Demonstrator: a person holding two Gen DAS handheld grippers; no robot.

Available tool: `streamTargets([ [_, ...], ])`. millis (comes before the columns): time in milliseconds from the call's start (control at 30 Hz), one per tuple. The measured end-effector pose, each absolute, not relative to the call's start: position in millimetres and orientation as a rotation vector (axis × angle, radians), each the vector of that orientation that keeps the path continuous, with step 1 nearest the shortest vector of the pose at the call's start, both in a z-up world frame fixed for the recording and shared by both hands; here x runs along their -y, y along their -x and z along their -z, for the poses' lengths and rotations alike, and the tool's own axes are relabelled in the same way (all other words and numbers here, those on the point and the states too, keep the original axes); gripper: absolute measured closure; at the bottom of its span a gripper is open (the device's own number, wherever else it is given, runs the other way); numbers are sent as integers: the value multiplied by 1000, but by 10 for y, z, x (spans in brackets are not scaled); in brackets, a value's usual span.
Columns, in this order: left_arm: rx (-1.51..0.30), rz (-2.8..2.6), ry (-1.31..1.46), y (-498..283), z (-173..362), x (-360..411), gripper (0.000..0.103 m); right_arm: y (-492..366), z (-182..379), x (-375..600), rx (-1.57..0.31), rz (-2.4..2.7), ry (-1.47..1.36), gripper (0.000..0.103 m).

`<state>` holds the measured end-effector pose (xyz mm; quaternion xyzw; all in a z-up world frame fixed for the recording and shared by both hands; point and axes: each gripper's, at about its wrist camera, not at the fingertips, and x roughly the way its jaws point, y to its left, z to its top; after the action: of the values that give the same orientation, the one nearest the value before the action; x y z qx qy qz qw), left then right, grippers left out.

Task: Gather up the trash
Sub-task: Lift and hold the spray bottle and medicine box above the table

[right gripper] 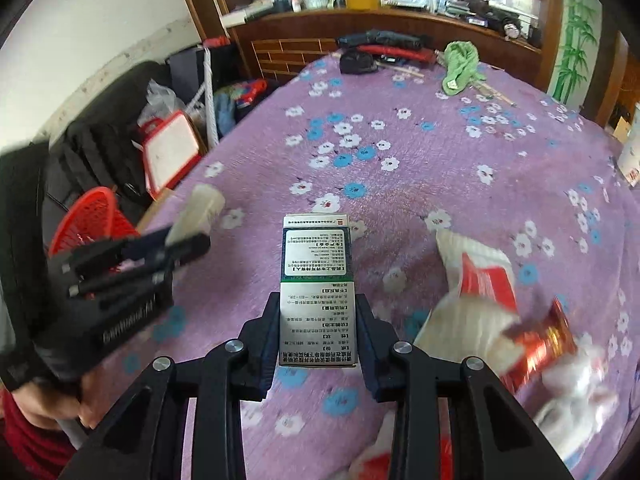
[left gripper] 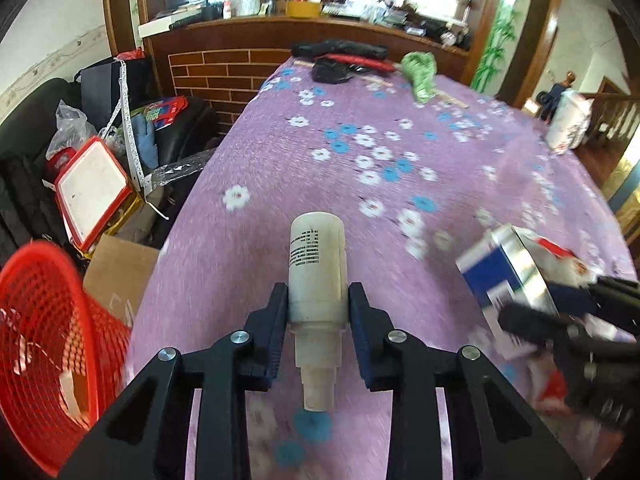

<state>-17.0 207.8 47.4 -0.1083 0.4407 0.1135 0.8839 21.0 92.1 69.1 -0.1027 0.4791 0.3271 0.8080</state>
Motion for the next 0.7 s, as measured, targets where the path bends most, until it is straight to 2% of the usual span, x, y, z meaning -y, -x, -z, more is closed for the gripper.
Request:
streamTargets([
  [367,-755,-224,182,1071,-764,-1530,74,729,-861,-300,-928,-697,92,66],
  [700,-734,-190,186,1457,-712,-1232,74,1132,-901,53,-849,-618,84,66],
])
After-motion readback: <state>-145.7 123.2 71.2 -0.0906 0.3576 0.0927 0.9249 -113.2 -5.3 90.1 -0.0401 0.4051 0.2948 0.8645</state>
